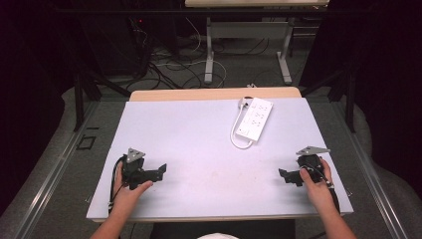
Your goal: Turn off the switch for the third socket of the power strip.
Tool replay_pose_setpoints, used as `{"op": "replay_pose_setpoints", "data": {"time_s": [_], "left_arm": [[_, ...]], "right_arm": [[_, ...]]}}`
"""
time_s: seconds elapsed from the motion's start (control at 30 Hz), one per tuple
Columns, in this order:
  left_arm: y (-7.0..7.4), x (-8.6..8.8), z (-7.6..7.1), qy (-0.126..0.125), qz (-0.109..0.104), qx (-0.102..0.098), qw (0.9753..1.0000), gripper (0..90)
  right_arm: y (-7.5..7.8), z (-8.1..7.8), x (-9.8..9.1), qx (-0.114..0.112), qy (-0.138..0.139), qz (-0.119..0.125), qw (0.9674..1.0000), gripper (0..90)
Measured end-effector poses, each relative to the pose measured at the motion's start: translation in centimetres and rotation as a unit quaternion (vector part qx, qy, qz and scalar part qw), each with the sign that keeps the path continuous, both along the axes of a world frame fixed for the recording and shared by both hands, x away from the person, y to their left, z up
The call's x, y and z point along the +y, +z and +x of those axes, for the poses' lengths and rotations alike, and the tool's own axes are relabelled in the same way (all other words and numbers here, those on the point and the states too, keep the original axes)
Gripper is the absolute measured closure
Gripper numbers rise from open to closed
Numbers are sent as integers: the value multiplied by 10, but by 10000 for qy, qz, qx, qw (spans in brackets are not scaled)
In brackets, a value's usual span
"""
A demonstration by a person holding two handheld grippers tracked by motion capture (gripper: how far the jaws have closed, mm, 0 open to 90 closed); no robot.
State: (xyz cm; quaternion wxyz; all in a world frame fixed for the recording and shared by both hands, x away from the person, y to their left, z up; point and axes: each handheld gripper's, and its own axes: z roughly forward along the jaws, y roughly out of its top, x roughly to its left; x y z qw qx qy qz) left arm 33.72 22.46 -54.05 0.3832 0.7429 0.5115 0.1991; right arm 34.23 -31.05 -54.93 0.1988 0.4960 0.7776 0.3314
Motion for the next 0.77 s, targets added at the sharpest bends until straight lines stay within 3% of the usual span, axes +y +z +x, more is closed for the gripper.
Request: {"op": "replay_pose_setpoints", "data": {"time_s": [0.77], "left_arm": [[1,2,1,31,10,3,10000,5]], "right_arm": [[-8,1,-7,-19,-163,99,9998,0]]}}
